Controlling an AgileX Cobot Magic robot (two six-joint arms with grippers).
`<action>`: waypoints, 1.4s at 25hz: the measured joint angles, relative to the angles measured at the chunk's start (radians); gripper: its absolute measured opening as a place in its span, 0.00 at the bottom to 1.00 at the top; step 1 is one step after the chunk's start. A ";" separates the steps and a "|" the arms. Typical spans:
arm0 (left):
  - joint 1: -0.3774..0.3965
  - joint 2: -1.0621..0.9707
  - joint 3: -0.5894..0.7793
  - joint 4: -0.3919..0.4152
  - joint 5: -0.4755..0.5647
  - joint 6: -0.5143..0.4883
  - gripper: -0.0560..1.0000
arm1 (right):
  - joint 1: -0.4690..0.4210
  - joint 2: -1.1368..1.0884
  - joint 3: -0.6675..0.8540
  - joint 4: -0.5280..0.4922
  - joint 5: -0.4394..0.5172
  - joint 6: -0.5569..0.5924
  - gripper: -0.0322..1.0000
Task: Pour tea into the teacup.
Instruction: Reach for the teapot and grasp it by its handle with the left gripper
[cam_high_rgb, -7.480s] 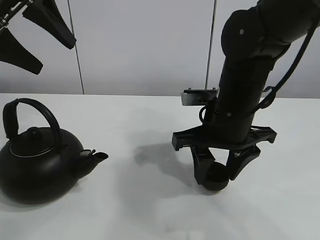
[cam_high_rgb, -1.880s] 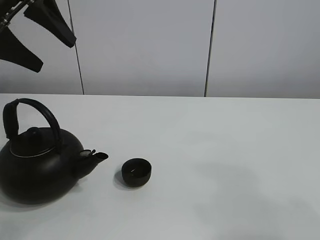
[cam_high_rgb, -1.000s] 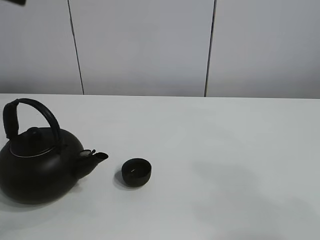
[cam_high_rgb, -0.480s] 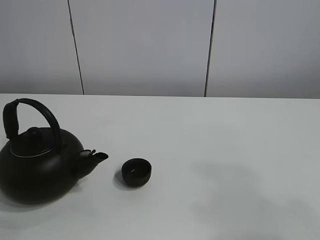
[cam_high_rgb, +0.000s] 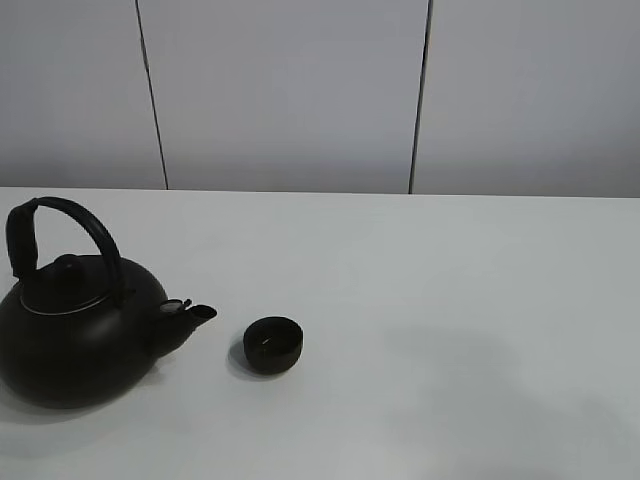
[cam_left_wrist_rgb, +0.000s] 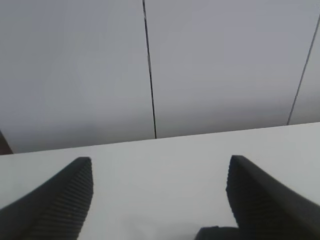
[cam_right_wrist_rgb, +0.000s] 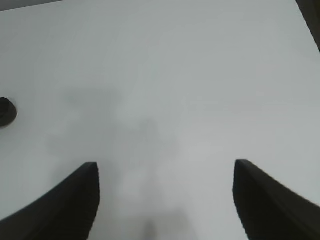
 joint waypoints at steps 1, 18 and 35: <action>0.000 -0.034 0.036 0.043 -0.002 -0.054 0.56 | 0.000 0.000 0.000 0.000 0.000 0.000 0.53; 0.000 -0.148 0.305 0.167 -0.046 -0.251 0.56 | 0.000 0.000 0.000 0.001 0.000 0.000 0.53; 0.000 0.176 0.471 0.527 -0.611 -0.702 0.56 | 0.000 0.000 0.000 0.001 -0.001 0.000 0.53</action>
